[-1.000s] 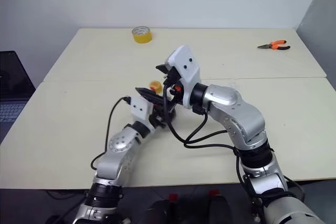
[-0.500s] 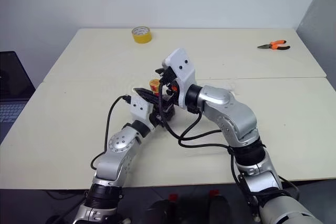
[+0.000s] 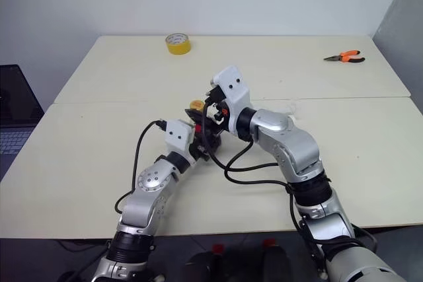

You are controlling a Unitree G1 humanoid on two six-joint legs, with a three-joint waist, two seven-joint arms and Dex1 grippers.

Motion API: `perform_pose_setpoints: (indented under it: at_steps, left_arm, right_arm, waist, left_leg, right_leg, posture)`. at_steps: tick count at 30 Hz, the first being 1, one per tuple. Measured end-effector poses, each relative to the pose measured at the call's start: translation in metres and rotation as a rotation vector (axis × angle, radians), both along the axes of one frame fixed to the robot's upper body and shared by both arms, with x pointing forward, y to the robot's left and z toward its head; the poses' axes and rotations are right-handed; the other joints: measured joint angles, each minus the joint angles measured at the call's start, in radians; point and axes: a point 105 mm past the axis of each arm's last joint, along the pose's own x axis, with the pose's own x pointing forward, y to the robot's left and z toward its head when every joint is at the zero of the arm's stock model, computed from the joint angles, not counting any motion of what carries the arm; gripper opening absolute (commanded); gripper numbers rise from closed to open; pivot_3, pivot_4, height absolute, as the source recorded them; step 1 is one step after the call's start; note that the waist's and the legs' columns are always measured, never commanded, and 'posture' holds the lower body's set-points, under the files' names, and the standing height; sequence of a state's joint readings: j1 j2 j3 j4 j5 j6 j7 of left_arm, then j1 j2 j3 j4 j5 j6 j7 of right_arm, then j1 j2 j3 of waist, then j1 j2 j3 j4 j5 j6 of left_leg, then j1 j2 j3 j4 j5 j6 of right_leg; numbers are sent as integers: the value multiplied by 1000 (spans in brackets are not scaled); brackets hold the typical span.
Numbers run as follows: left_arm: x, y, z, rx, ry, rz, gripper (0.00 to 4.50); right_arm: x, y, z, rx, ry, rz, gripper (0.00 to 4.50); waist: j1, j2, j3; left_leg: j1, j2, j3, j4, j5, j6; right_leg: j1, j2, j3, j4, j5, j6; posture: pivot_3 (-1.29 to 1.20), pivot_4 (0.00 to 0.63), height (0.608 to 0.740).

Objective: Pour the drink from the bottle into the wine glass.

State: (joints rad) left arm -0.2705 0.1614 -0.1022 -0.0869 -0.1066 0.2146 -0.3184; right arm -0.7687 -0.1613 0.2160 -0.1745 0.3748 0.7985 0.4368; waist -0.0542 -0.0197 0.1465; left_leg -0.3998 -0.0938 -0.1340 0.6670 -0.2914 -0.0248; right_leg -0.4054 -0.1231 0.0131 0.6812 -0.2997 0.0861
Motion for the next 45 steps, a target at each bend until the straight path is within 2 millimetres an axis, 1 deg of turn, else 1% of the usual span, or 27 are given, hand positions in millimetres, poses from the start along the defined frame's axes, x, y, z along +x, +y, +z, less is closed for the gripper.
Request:
perform_pose_setpoints:
  at_steps: [2, 3, 4, 5, 10, 13, 16, 22, 25, 27, 30, 32, 35, 43, 45]
  left_arm:
    - [0, 0, 0, 0, 1, 1, 1996]
    - [0, 0, 0, 1, 2, 2, 1995]
    - [0, 0, 0, 3, 3, 3, 1995]
    - [0, 1, 0, 5, 2, 4, 1994]
    - [0, 1, 0, 10, 0, 4, 1685]
    - [-2, 2, 4, 13, -8, 3, 1535]
    - [-9, 0, 11, -5, -19, -12, 1378]
    - [-20, -3, 12, -39, 3, -55, 1254]
    - [-22, -4, 12, -40, 10, -79, 1168]
    - [-25, -7, 8, -36, 27, -104, 1136]
    - [-33, -19, -3, -44, 80, -161, 1134]
    - [-35, -24, -7, -61, 105, -171, 1132]
    - [-35, -24, -9, -61, 115, -170, 1035]
    - [-37, -24, -8, -64, 116, -172, 1025]
    - [-37, -24, -8, -63, 115, -172, 1025]
  right_arm:
    - [-1, 2, 0, 4, 2, 9, 2114]
    - [-2, 4, 0, 5, 3, 17, 1844]
    - [-3, 5, 0, 6, 4, 22, 1464]
    - [-3, 5, 0, 5, 5, 24, 1259]
    - [-3, 5, 0, 10, 2, 35, 1265]
    - [-4, 5, 2, 22, -25, 80, 1265]
    - [-7, 0, 6, 25, -92, 193, 1265]
    - [-7, -8, 7, -31, -154, 439, 1265]
    - [-7, -13, 7, -65, -176, 525, 1265]
    - [-9, -17, 4, -123, -177, 594, 1265]
    - [-14, -32, -4, -249, -144, 697, 1265]
    - [-13, -35, -6, -269, -128, 722, 1265]
    - [-11, -34, -8, -269, -122, 743, 1265]
    - [-13, -33, -8, -265, -129, 769, 1265]
    - [-14, -32, -7, -255, -128, 769, 1985]
  waist:
    - [-1, 0, 0]
    - [-1, 0, 0]
    - [-1, 0, 0]
    - [0, 0, 0]
    - [-1, 0, 0]
    - [0, 0, 0]
    - [-1, 0, 0]
    - [-3, 0, 0]
    - [-2, 0, 0]
    - [-2, 0, 0]
    - [1, 0, 0]
    - [1, 0, 0]
    - [-2, 0, 0]
    - [0, 0, 0]
    - [0, 0, 0]
  left_leg:
    - [0, 0, 0, 0, 0, 0]
    - [0, 0, 0, 0, 0, 0]
    - [0, 0, 0, 0, 0, 0]
    - [0, 0, 0, 0, 0, 0]
    - [0, 0, 0, 0, 0, 0]
    - [0, 0, 0, 0, 0, 0]
    - [0, 0, 0, 0, 0, 0]
    - [0, 0, 1, 0, 0, 0]
    - [0, 0, 0, 0, 0, 0]
    - [0, 0, 0, 0, 0, 0]
    - [0, 0, 0, 0, 0, 0]
    - [0, 0, 0, 0, 0, 0]
    - [0, 1, 0, -1, 0, 0]
    - [0, 0, 0, 0, 0, 0]
    - [0, 0, 0, 0, 0, 0]
  right_leg:
    - [0, 0, 0, 0, 0, 0]
    - [0, 0, 0, 0, 0, 0]
    - [0, 0, 0, 0, 0, 0]
    - [0, 0, 0, 0, 0, 0]
    - [0, 0, 0, 0, 0, 0]
    - [0, 0, 0, 0, 0, 0]
    - [0, 0, 0, -1, 0, 0]
    - [0, 0, 0, -1, 0, 0]
    - [0, 0, 0, -1, 0, 0]
    - [0, 0, 0, -1, 0, 0]
    - [1, -1, 0, -1, 0, 0]
    - [1, 0, 0, -1, 0, 0]
    - [0, 0, 0, -1, 0, 0]
    - [0, -1, 0, -1, 0, 0]
    - [0, -1, 0, -1, 0, 0]
  posture:
    - [0, 150, 740]
    - [0, 150, 740]
    - [0, 150, 740]
    - [0, 150, 740]
    - [0, 150, 740]
    - [0, 150, 740]
    - [0, 150, 740]
    - [0, 150, 740]
    - [0, 150, 740]
    - [0, 150, 740]
    - [0, 150, 740]
    - [0, 150, 740]
    - [0, 150, 740]
    - [0, 150, 740]
    - [0, 150, 740]
